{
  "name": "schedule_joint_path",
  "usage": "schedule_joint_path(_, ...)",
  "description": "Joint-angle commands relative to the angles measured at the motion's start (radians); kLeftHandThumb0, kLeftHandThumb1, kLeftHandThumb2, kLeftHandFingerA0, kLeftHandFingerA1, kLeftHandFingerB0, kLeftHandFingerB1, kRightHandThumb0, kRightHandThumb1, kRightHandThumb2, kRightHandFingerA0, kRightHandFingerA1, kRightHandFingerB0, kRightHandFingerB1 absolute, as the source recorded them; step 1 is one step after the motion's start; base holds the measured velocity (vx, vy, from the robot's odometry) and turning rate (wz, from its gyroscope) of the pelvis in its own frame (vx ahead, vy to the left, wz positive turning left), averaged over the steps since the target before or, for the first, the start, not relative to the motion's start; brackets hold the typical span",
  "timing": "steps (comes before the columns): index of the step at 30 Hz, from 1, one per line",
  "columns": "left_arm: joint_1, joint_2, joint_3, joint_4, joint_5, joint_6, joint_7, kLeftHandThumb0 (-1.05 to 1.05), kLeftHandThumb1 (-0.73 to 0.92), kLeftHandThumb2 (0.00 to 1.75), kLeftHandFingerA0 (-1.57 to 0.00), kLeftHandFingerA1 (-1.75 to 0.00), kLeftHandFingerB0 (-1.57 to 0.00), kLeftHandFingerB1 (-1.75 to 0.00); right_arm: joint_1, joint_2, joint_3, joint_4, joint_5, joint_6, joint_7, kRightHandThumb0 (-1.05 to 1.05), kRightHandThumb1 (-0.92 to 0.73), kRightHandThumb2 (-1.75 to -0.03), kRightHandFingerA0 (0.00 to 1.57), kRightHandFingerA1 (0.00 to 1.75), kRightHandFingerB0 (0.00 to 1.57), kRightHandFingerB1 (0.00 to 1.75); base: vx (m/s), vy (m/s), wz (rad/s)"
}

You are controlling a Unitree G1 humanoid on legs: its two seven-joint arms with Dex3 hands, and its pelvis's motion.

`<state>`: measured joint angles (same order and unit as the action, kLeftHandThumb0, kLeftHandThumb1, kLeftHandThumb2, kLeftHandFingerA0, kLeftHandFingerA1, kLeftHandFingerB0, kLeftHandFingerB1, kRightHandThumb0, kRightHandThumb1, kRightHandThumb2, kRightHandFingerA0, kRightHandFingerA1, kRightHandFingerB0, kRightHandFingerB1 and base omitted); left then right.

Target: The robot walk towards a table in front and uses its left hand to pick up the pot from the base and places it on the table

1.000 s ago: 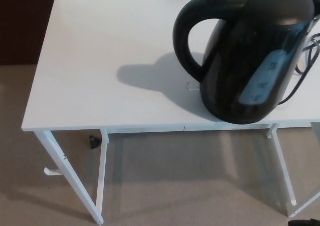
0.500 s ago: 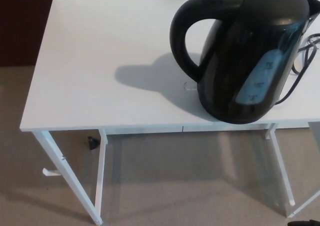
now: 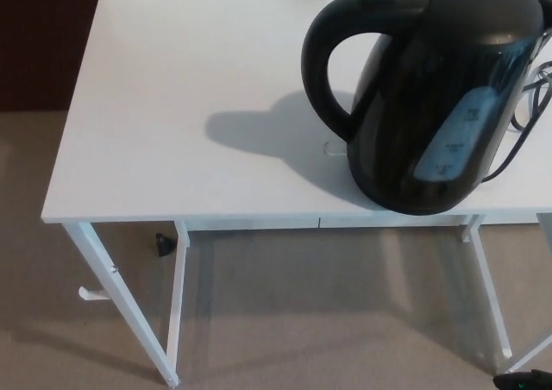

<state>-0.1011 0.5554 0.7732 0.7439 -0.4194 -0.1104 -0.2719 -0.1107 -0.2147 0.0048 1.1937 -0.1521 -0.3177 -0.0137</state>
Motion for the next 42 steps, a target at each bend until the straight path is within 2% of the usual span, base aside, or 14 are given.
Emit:
schedule_joint_path(1, -0.144, 0.015, -0.183, -0.544, -0.099, 0.295, 0.031, -0.09, 0.57, 0.97, -0.01, -0.49, 0.00, -0.47, -0.014, -0.015, -0.002, 0.006, -0.001, 0.011, -0.010, -0.35, -0.49, -0.70, 0.69, 0.56, 0.55, 0.51, 0.00, 0.000, 0.00)
schedule_joint_path(10, -0.326, -0.089, -0.519, -0.792, -0.022, 0.407, 0.016, -0.15, 0.43, 0.90, -0.02, -0.49, -0.01, -0.47, -0.029, -0.016, -0.003, -0.008, 0.001, 0.020, -0.008, -0.35, -0.49, -0.71, 0.70, 0.56, 0.57, 0.52, 0.00, 0.000, 0.00)
schedule_joint_path(11, -0.342, -0.104, -0.545, -0.805, -0.011, 0.421, 0.028, -0.24, 0.47, 0.55, -0.15, -0.32, -0.15, -0.28, -0.028, -0.017, -0.001, -0.009, -0.001, 0.018, -0.008, -0.36, -0.49, -0.72, 0.72, 0.57, 0.57, 0.52, 0.00, 0.000, 0.00)
schedule_joint_path(14, -0.451, -0.189, -0.690, -0.796, 0.097, 0.472, 0.082, -0.29, 0.47, 0.56, -0.16, -0.33, -0.15, -0.28, -0.032, -0.015, 0.002, -0.006, -0.005, 0.009, -0.014, -0.35, -0.49, -0.71, 0.68, 0.56, 0.56, 0.52, 0.00, 0.000, 0.00)
schedule_joint_path(15, -0.482, -0.221, -0.729, -0.780, 0.126, 0.479, 0.099, -0.18, 0.42, 0.90, -0.03, -0.49, -0.01, -0.47, -0.031, -0.016, 0.004, -0.004, -0.007, 0.005, -0.012, -0.28, -0.57, -0.56, 0.72, 0.47, 0.60, 0.43, 0.00, 0.000, 0.00)
schedule_joint_path(16, -0.501, -0.243, -0.751, -0.769, 0.138, 0.484, 0.112, -0.18, 0.42, 0.90, -0.03, -0.49, -0.01, -0.47, -0.030, -0.018, 0.005, -0.003, -0.008, 0.003, -0.011, -0.28, -0.57, -0.56, 0.72, 0.47, 0.60, 0.43, 0.00, 0.000, 0.00)
schedule_joint_path(17, -0.525, -0.261, -0.775, -0.749, 0.155, 0.495, 0.124, -0.31, 0.47, 0.57, -0.15, -0.33, -0.14, -0.29, -0.029, -0.019, 0.008, -0.001, -0.011, -0.002, -0.013, -0.27, -0.57, -0.56, 0.72, 0.47, 0.60, 0.43, 0.00, 0.000, 0.00)
schedule_joint_path(18, -0.539, -0.274, -0.789, -0.732, 0.168, 0.497, 0.131, -0.33, 0.46, 0.58, -0.17, -0.34, -0.15, -0.30, -0.029, -0.019, 0.009, -0.001, -0.013, -0.003, -0.015, -0.35, -0.48, -0.71, 0.69, 0.57, 0.57, 0.53, 0.00, 0.000, 0.00)
schedule_joint_path(23, -0.648, -0.373, -0.866, -0.562, 0.237, 0.466, 0.181, -0.40, 0.44, 0.60, -0.15, -0.36, -0.14, -0.31, -0.031, -0.023, 0.012, -0.002, -0.013, 0.006, -0.014, -0.28, -0.55, -0.56, 0.78, 0.49, 0.59, 0.43, 0.00, 0.000, 0.00)
schedule_joint_path(28, -0.736, -0.453, -0.906, -0.436, 0.251, 0.441, 0.186, -0.23, 0.36, 0.87, -0.02, -0.50, 0.00, -0.48, -0.027, -0.023, 0.017, -0.001, -0.017, 0.002, -0.018, -0.37, -0.48, -0.72, 0.70, 0.58, 0.56, 0.53, 0.00, 0.000, 0.00)
schedule_joint_path(29, -0.748, -0.465, -0.911, -0.424, 0.261, 0.450, 0.199, -0.38, 0.45, 0.54, -0.17, -0.33, -0.16, -0.27, -0.027, -0.022, 0.013, -0.002, -0.011, 0.005, -0.014, -0.36, -0.48, -0.71, 0.68, 0.57, 0.55, 0.52, 0.00, 0.000, 0.00)
schedule_joint_path(31, -0.768, -0.475, -0.933, -0.403, 0.299, 0.449, 0.213, -0.43, 0.45, 0.55, -0.18, -0.33, -0.15, -0.27, -0.027, -0.022, 0.013, -0.006, -0.009, 0.009, -0.012, -0.36, -0.48, -0.71, 0.67, 0.56, 0.55, 0.51, 0.00, 0.000, 0.00)
schedule_joint_path(32, -0.779, -0.476, -0.947, -0.387, 0.320, 0.436, 0.214, -0.29, 0.32, 0.87, -0.01, -0.49, 0.00, -0.48, -0.029, -0.020, 0.015, -0.006, -0.012, 0.012, -0.014, -0.37, -0.48, -0.71, 0.69, 0.57, 0.54, 0.51, 0.00, 0.000, 0.00)
schedule_joint_path(42, -0.791, -0.528, -0.976, -0.380, 0.362, 0.473, 0.203, -0.29, 0.29, 0.85, 0.00, -0.49, 0.00, -0.48, -0.021, -0.016, 0.024, -0.002, -0.015, -0.015, -0.008, -0.26, -0.57, -0.57, 0.68, 0.46, 0.57, 0.43, 0.00, 0.000, 0.00)
